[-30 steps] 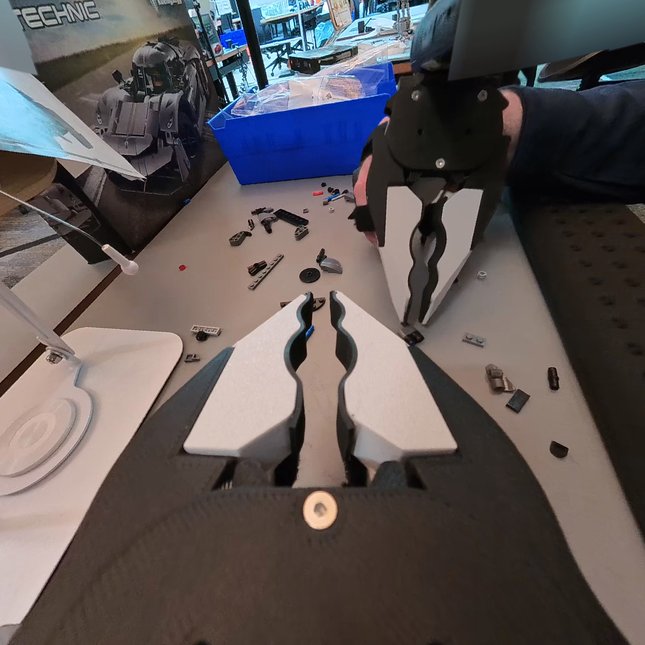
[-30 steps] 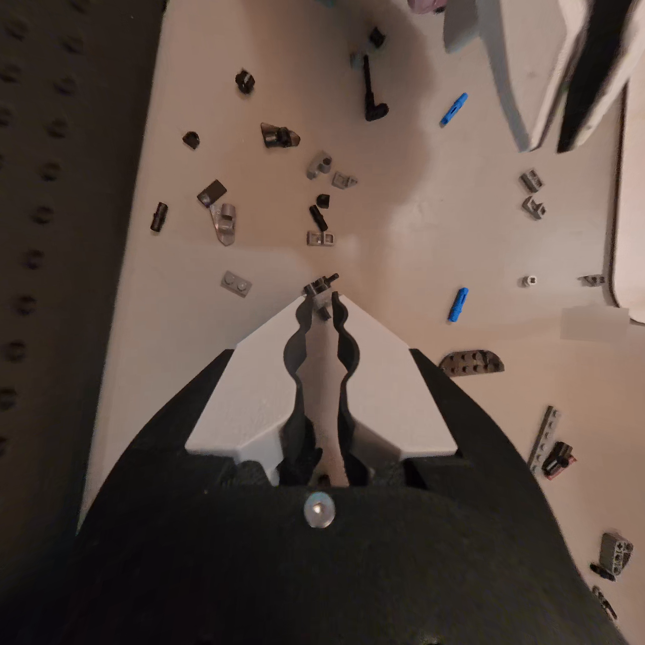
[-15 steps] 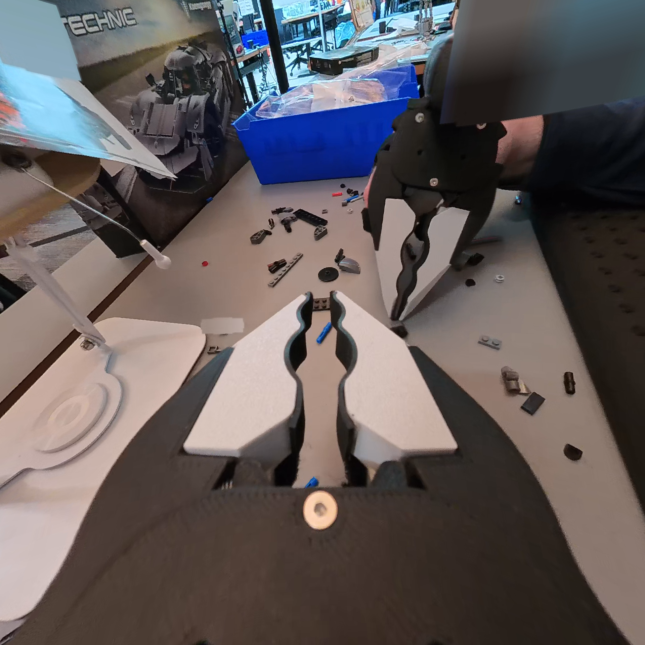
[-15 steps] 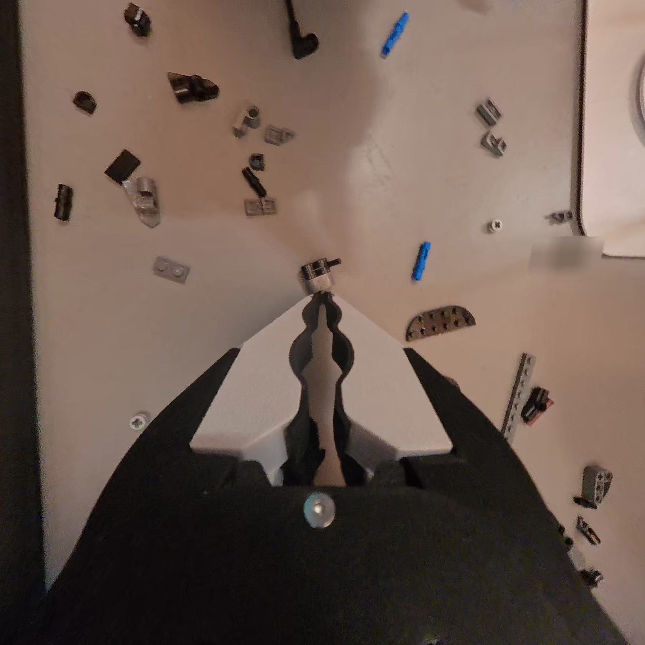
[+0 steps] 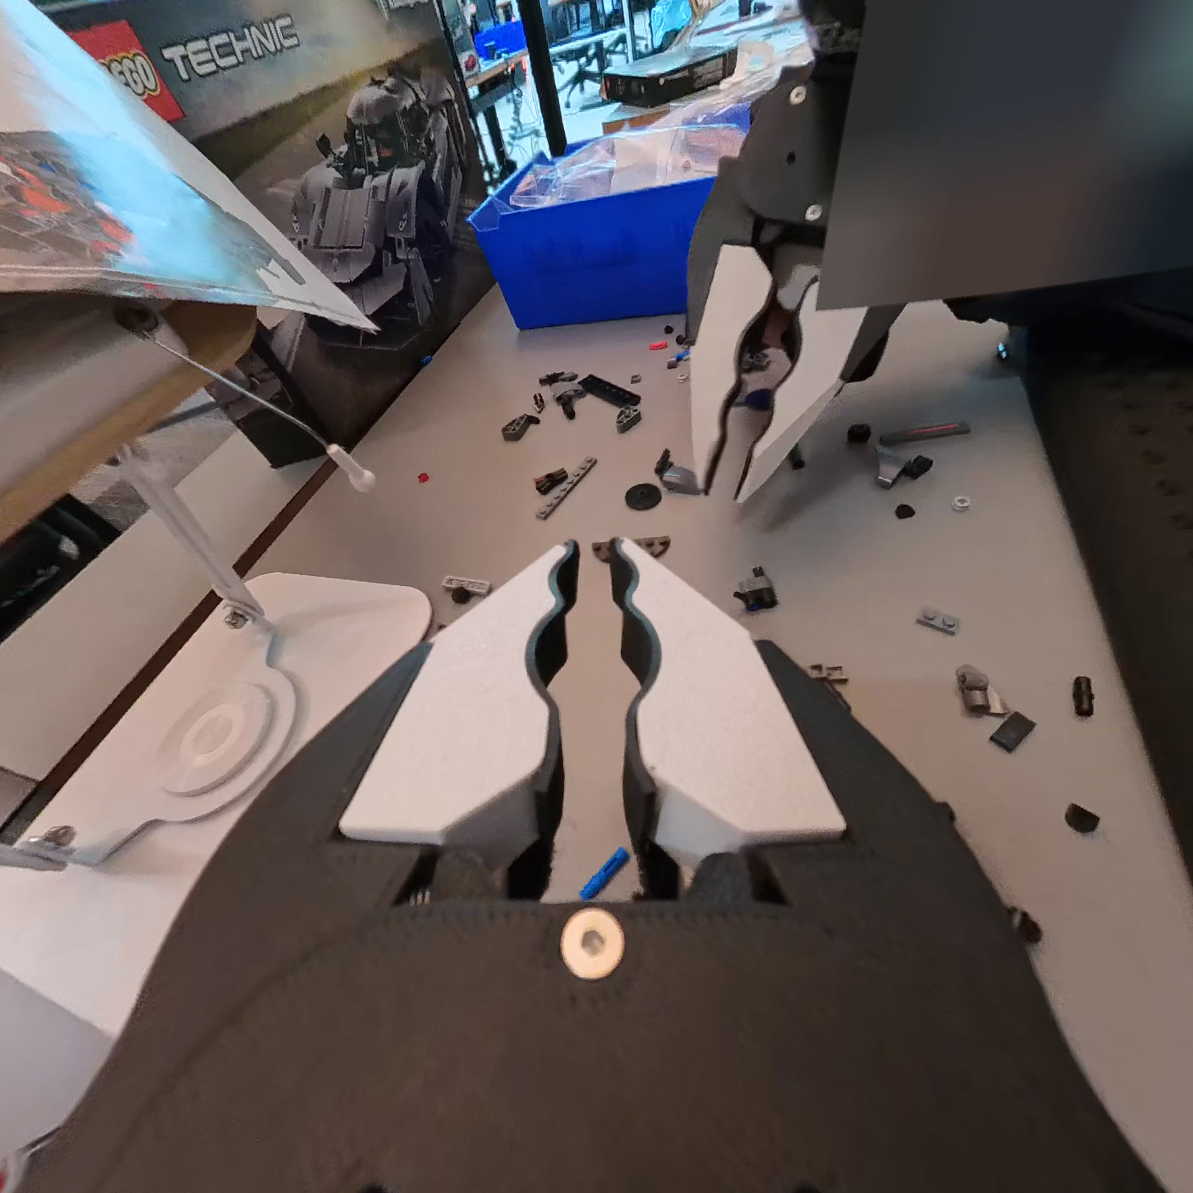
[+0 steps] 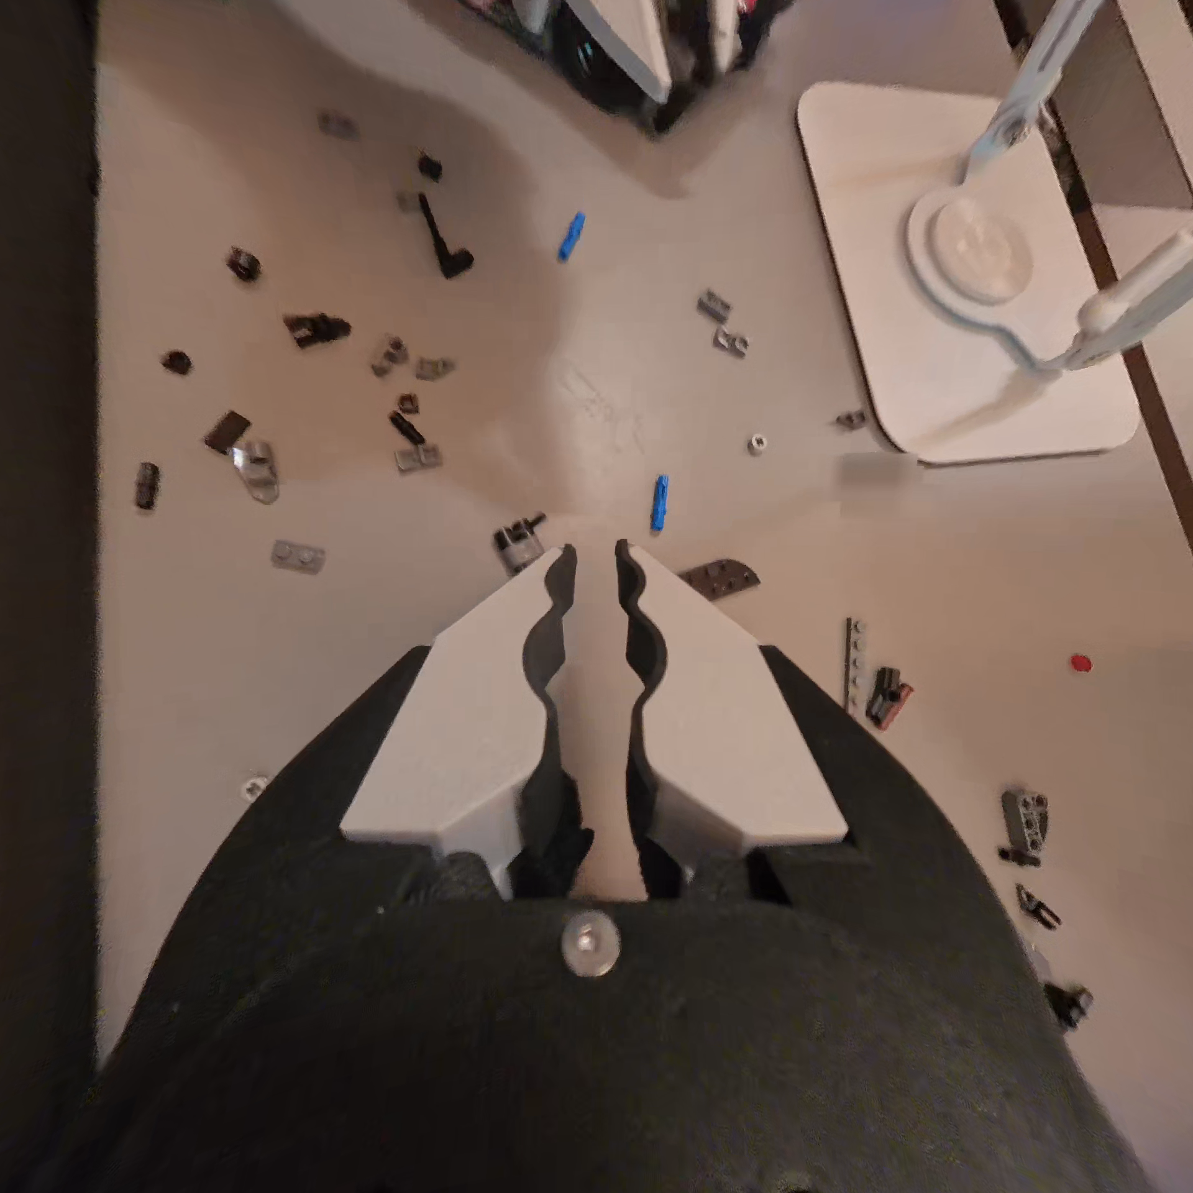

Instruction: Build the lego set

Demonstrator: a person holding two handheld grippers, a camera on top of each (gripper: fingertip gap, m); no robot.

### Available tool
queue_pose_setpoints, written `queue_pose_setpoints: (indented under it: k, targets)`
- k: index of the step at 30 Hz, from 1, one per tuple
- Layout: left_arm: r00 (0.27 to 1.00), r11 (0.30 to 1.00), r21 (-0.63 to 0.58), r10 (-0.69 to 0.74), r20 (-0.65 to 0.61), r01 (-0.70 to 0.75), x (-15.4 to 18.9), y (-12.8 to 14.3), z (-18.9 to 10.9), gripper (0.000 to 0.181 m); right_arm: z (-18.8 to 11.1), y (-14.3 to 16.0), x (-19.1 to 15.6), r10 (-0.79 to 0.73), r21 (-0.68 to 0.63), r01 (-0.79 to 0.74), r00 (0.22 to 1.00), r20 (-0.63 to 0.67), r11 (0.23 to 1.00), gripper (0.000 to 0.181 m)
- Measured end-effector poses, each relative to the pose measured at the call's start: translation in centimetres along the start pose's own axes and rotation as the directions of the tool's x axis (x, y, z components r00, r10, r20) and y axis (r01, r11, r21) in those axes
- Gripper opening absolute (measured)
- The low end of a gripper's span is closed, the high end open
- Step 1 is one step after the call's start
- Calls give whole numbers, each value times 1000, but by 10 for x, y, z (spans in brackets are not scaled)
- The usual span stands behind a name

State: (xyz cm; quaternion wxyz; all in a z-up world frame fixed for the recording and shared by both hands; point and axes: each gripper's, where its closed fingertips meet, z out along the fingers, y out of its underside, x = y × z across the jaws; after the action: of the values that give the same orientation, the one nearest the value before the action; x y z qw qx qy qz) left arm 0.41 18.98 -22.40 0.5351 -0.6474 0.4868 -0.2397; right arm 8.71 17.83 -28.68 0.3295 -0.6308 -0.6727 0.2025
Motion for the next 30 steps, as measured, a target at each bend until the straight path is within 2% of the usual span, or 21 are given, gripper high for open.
queue_pose_setpoints:
  k: [3,7,9,12,18,23,30]
  targets:
    - [1000,1000,9,-3,18,3,-5,-4,-5,6,4,-24,-22,-16,67,11,997,76,998,12]
    - [999,999,25,-37,39,36,-12,-4,-8,7,28,-68,-71,-70,117,48,979,190,992,13]
    - [998,998,33,-47,38,46,-12,-5,-8,7,46,-85,-99,-71,110,44,964,257,993,17]
    - [998,999,34,-41,39,40,-11,-7,-9,7,73,-88,-129,-104,39,97,947,304,995,17]
    - [999,999,41,-37,36,35,-10,-10,-10,7,95,-80,-139,-79,-50,100,947,312,994,15]
    - [999,998,40,-40,32,39,-9,-9,-10,7,98,-75,-140,-83,-64,109,944,319,992,2]
    - [999,999,26,-42,20,41,-7,-5,-6,7,93,-78,-138,-101,-39,119,945,310,992,0]
